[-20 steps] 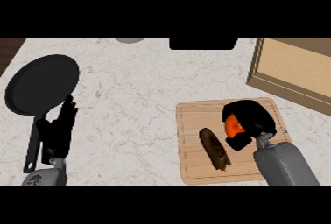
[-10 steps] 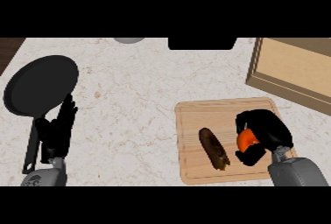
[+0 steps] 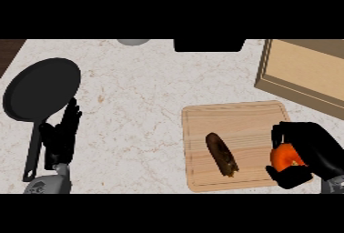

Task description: Pick the squash from the cutting board and place it in the cardboard box

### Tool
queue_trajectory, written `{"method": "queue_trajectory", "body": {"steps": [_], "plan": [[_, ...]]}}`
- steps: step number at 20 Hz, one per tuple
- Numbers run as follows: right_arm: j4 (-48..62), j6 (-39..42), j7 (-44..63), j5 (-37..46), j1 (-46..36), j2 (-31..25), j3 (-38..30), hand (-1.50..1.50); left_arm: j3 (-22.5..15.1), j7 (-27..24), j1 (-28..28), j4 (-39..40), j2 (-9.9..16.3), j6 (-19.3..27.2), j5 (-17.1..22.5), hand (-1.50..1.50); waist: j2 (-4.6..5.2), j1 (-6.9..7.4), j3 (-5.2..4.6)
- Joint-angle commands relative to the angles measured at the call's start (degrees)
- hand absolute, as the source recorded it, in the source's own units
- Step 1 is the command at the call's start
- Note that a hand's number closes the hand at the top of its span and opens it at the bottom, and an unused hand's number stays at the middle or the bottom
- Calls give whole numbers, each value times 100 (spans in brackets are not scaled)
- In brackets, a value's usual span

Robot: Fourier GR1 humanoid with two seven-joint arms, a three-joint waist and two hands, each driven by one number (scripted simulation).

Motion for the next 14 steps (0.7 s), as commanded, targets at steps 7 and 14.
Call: {"method": "queue_trajectory", "body": {"steps": [7, 14], "plan": [[-2213, 1105, 702, -1383, -450, 30, -1418, 150, 189, 101, -111, -14, 223, -134, 91, 0, -4, -19, -6], [-2268, 1892, 1442, -2314, -1465, -478, -2754, 150, -96, -53, -141, 207, -187, 151, -174, 0, 5, 11, -3]]}}
